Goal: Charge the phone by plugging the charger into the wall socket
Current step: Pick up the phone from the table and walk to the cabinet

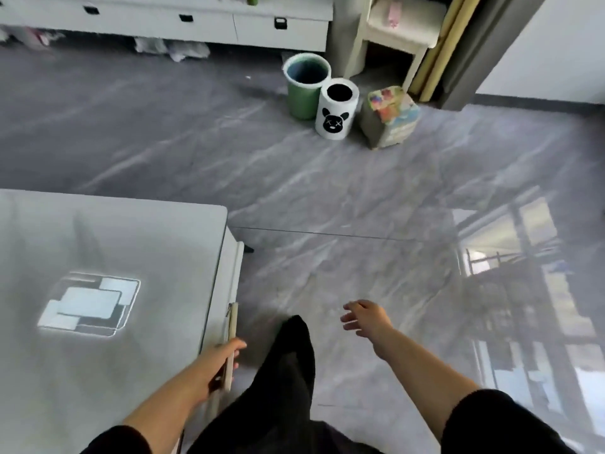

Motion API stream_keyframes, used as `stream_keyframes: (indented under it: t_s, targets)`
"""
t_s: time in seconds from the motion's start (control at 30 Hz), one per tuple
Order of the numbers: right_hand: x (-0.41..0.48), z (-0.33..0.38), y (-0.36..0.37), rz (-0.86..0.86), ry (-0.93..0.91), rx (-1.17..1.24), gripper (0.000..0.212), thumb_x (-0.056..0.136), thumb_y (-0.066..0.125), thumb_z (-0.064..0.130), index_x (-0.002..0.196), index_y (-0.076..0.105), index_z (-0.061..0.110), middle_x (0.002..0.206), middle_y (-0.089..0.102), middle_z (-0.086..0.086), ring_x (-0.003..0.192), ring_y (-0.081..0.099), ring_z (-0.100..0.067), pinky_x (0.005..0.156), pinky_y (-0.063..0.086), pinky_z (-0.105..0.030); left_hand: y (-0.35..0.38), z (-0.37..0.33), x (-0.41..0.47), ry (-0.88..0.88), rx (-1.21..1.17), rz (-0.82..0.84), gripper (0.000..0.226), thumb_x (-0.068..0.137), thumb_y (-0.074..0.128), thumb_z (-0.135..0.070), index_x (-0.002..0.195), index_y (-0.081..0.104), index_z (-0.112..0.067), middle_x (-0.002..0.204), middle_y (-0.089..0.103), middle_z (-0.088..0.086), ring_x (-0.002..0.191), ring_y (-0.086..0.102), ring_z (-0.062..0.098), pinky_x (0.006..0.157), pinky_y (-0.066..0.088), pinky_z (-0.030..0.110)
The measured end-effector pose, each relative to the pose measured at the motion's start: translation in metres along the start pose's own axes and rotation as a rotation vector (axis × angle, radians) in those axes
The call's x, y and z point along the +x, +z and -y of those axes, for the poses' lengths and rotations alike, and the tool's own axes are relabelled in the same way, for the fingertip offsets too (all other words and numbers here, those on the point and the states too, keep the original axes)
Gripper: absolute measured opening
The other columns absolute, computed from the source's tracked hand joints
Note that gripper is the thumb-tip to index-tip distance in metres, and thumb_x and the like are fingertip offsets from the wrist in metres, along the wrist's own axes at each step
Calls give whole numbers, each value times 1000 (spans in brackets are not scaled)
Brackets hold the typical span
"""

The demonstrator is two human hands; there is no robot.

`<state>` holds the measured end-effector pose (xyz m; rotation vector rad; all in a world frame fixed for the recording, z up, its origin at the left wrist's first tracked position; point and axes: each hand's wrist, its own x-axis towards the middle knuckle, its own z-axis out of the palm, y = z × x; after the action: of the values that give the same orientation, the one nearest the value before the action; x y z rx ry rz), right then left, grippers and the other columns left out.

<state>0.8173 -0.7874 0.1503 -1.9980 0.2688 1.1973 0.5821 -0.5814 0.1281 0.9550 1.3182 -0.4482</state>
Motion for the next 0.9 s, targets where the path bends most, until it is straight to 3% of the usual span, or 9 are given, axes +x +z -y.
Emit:
stream_keyframes:
  t_s: [0.2,0.33,0.53,0.63,0.73,0.8,0.9]
  targets:
    - [60,90,2,38,38,-73,16,95,50,21,90,63,14,76,69,-6,62,62,-19,54,40,-24,-15,-97,22,-44,-56,-40,37,58,72,-38,76,61,-7,66,53,10,60,50,22,65,42,31]
    - [95,129,-12,24,104,-165,17,95,48,18,91,63,12,74,67,-7,58,60,-18,53,39,-24,-11,-173,48,-18,-122,-43,28,73,74,-31,77,60,-7,68,52,10,62,50,22,65,43,32]
    - [164,207,-57,18,169,-277,19,95,48,19,92,64,9,74,68,-7,54,60,-17,52,35,-24,-1,-306,93,37,-196,-14,22,77,71,-28,75,59,-11,64,50,6,59,49,19,57,40,29]
    - [213,269,-68,34,159,-331,17,93,50,17,93,63,6,74,67,-9,51,57,-18,52,31,-24,-2,-369,114,60,-238,-70,22,80,70,-27,88,62,-7,77,54,9,74,55,22,68,45,33]
    - [260,347,-59,90,159,-398,15,94,50,13,95,61,3,67,63,-10,44,54,-17,45,32,-19,-11,-424,127,82,-251,-98,18,81,68,-25,83,62,-8,69,56,6,70,55,21,66,42,32]
    - [285,403,-40,161,150,-403,15,96,49,11,99,59,1,68,60,-12,42,53,-14,36,35,-14,-23,-454,137,74,-261,-145,21,82,68,-26,92,61,-8,70,60,7,72,57,24,68,43,33]
    - [316,488,5,239,68,-475,19,97,48,14,104,60,0,73,62,-11,53,55,-17,39,39,-16,-49,-491,151,62,-282,-171,34,83,68,-27,106,57,-4,78,57,15,70,55,28,67,43,34]
